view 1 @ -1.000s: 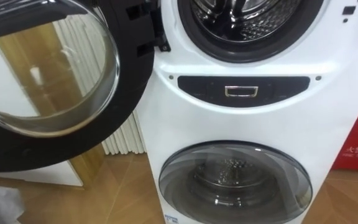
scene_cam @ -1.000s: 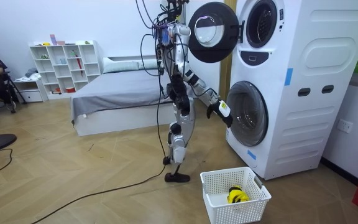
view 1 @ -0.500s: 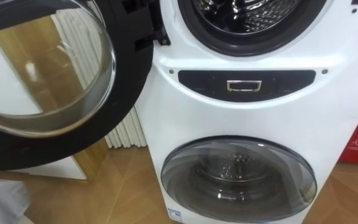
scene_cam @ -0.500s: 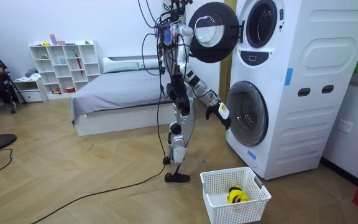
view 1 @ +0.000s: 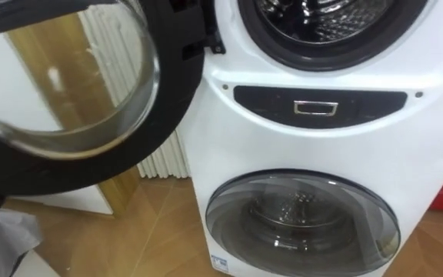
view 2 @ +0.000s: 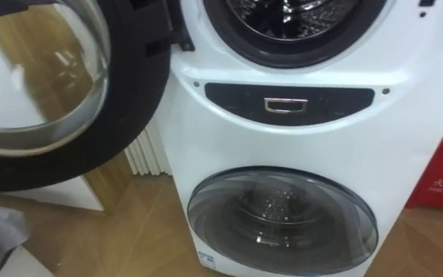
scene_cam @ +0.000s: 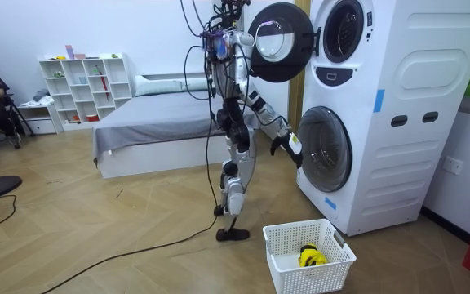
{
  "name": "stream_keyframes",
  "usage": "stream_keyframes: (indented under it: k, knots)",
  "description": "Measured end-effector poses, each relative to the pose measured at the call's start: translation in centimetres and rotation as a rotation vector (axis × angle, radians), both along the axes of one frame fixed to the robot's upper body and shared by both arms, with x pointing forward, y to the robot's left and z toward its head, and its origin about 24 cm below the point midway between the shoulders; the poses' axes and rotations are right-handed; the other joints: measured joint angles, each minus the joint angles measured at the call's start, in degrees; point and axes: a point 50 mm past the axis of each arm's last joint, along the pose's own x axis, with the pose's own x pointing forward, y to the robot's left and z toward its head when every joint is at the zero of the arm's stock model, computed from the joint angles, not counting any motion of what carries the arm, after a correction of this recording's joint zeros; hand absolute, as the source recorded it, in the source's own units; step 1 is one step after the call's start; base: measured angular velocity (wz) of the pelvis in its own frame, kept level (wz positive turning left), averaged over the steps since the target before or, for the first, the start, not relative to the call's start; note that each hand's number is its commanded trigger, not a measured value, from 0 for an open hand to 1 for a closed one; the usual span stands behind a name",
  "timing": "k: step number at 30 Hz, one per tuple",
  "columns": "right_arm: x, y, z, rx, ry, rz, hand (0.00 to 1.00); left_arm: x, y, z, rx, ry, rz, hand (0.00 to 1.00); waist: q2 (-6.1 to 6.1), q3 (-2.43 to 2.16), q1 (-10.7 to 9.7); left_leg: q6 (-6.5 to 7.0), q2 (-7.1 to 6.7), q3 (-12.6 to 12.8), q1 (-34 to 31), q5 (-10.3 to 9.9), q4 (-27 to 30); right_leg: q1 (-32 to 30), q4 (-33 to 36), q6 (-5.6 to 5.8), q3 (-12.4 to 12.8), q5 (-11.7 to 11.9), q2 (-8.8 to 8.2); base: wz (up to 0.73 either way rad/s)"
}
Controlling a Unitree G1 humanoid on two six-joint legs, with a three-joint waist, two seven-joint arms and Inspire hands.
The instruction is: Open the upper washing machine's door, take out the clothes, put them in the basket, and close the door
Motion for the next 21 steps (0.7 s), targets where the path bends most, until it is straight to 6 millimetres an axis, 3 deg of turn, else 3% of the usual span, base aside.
stream_keyframes:
  k: [3,8,16,21]
  knots:
    - [0.0,0.2,-0.2,0.011,0.013,0.013,0.00,0.3,-0.6,0.2,0.054,0.017,-0.032,0.00,0.04,0.02,-1.2,0.14,-0.72,-1.2,-1.3,0.1,1.0,-0.3,0.0,0.00,0.2,0.0,-0.04,0.24]
    - [0.2,0.7,-0.6,0.036,0.035,0.033,0.00,0.5,-0.9,0.4,0.071,0.029,-0.050,0.00,0.11,0.05,-1.7,0.21,-0.80,-1.5,-2.5,0.2,1.7,-0.6,0.0,0.04,0.3,0.0,-0.09,0.05]
    - [0.5,0.9,-0.8,0.053,0.040,0.028,0.00,1.0,-1.9,0.7,0.094,0.042,-0.101,0.00,0.07,0.01,-1.9,0.53,-0.87,-1.9,-3.7,0.4,2.8,-1.4,0.1,0.34,0.3,0.2,-0.36,0.04]
    - [0.5,1.1,-0.9,0.051,0.051,0.049,0.00,1.4,-3.3,0.9,0.098,0.052,-0.148,0.00,-0.26,0.00,-1.9,1.18,-1.76,-2.8,-3.7,0.9,2.7,-0.8,0.1,0.65,0.2,0.5,-0.96,0.15]
